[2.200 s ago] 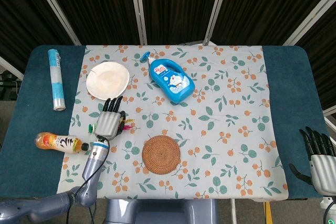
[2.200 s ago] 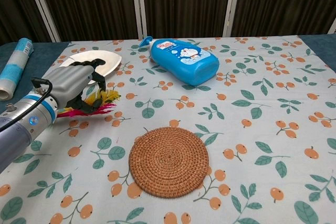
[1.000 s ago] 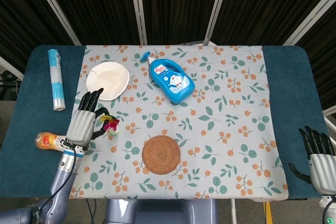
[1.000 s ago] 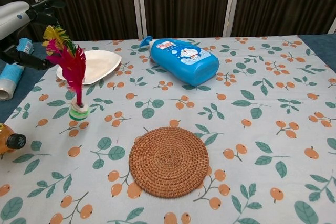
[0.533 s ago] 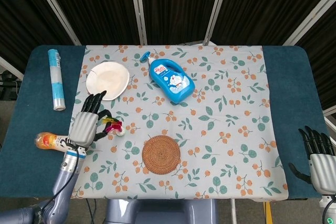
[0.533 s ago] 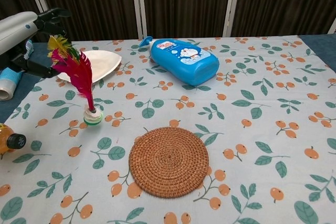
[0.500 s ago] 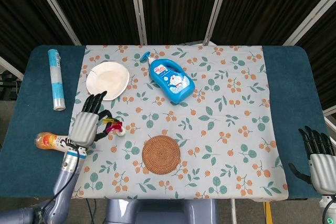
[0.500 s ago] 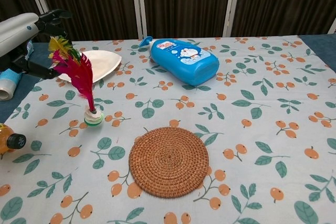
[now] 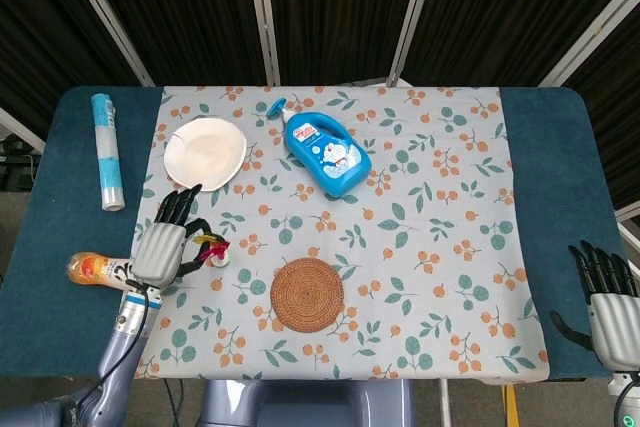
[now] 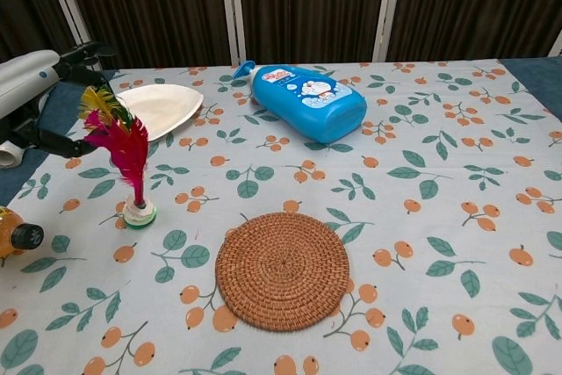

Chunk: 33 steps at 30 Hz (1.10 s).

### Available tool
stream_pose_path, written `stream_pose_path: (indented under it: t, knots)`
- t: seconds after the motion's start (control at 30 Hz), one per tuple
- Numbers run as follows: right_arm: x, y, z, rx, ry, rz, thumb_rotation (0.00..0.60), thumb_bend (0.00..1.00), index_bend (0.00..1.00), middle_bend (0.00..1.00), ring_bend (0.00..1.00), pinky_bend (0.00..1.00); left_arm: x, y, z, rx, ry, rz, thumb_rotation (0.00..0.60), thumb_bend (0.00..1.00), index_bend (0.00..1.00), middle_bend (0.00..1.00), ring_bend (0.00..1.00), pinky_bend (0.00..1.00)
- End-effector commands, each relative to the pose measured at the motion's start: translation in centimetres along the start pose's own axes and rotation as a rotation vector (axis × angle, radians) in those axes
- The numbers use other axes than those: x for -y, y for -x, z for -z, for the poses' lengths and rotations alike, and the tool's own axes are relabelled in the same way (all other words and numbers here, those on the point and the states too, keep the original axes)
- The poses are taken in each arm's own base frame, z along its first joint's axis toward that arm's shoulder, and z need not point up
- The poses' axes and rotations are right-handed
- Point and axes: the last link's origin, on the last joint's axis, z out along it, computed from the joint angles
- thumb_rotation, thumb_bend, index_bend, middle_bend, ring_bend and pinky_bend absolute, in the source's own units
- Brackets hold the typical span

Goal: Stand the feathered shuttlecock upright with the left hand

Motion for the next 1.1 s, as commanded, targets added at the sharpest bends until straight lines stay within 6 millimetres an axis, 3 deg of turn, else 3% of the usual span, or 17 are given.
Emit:
stream_pose_path:
  t: [0.03,0.2,0.3,0.67,0.83,1.1]
  knots:
    - [0.0,0.0,0.0,-0.001,0.001,0.0,0.6,0.14,0.06,0.0,0.0,0.0,0.3,-0.2,0.6,0.004,0.003,0.002,0.6,0.39,0.44,0.0,0.0,0.0]
    - [0.0,0.0,0.0,-0.001,0.001,0.001,0.6,0.14,0.06,0.0,0.0,0.0,0.8,-0.7,1.5,0.007,0.008,0.011,0.6,0.33,0.24,0.0,0.0,0.0]
    - [0.0,0.0,0.0,-0.001,0.002,0.001,0.6,0.14,0.06,0.0,0.0,0.0,0.8,-1.2,1.9,0.003,0.014,0.016,0.6,0.3,0.17,0.0,0.0,0.0]
    - [0.0,0.0,0.0,0.0,0.002,0.002,0.6,0.14,0.06,0.0,0.0,0.0,2.4,-4.8,4.8,-0.045,0.02,-0.047,0.6,0.24,0.07,0.0,0.0,0.0]
    - [0.0,0.0,0.1,-0.001,0.001,0.004,0.6,0.14,0.05,0.0,0.0,0.0,4.2,-6.4,7.1,-0.024,-0.022,-0.098,0.6,0.24,0.06,0.0,0.0,0.0]
    - [0.1,0.1,0.1,0.001,-0.003,0.014,0.6,0.14,0.05,0.0,0.0,0.0,8.6,-8.1,11.7,-0.02,-0.087,-0.318,0.6,0.21,0.03,0.0,0.0,0.0]
